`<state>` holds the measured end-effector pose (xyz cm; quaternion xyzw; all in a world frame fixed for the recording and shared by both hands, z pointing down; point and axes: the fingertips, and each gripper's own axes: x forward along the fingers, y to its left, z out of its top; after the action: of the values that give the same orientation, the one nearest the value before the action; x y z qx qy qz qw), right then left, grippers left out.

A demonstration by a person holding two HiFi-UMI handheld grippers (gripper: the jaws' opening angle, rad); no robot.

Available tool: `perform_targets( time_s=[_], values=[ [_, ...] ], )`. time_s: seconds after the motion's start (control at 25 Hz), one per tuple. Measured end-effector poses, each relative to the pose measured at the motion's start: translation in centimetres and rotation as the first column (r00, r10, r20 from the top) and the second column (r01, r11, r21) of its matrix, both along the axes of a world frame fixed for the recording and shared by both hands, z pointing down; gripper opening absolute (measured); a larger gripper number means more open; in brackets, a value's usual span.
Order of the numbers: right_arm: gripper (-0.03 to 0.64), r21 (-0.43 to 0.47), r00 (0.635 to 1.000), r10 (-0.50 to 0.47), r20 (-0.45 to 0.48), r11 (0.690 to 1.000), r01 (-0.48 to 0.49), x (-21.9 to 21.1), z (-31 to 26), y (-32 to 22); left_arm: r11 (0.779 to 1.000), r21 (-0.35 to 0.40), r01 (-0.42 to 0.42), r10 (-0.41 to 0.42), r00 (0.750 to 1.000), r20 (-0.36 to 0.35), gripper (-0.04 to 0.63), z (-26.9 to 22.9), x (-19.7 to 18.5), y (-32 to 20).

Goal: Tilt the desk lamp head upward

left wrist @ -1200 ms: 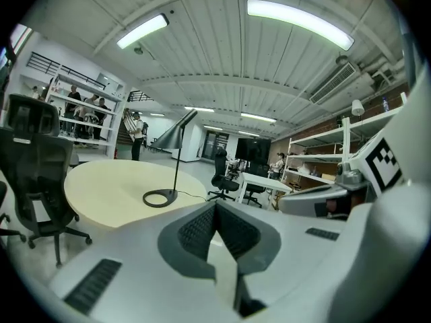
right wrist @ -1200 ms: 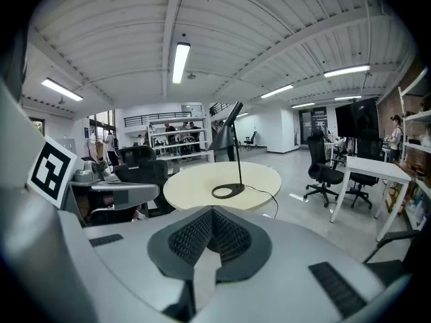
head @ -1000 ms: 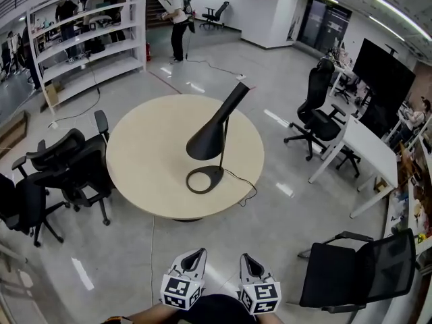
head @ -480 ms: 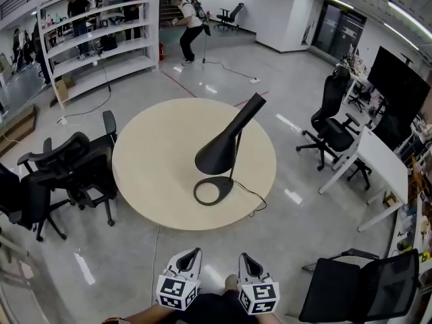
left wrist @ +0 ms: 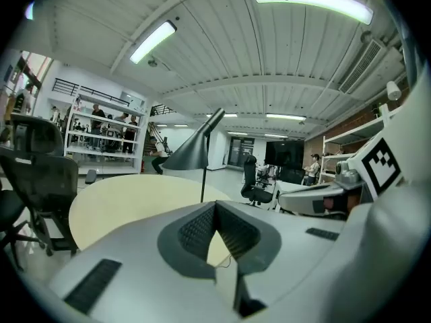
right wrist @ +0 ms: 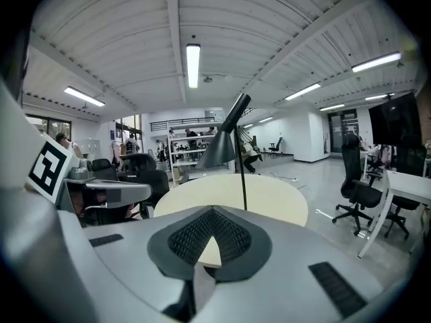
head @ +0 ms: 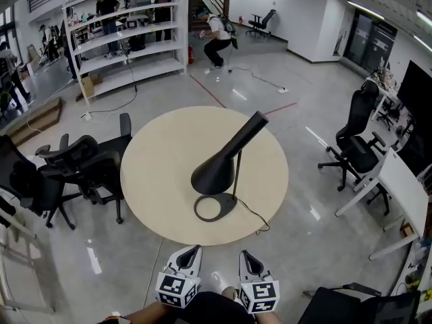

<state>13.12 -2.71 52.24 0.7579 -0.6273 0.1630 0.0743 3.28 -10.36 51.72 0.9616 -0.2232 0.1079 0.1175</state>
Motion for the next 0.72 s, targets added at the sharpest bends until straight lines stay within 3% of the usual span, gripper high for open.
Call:
perform_targets(
  time_s=[0.36,0.72],
  values=[
    [0.011,0.078,0.984,-0.173,-0.036,0.981,0.176,7.7,-2.0,-1.9,0.986,0.021,0.166,-0.166,0.986,-0.004,0.046,-0.3,5.7,-0.8],
    [0.009,0.166,0.968,-0.25,-0.02,0.954,0.25,12.3,-5.8,-6.2,0.959,0.0,0.284,-0.284,0.958,-0.027,0.045,-1.2,6.3,-5.3]
  ],
)
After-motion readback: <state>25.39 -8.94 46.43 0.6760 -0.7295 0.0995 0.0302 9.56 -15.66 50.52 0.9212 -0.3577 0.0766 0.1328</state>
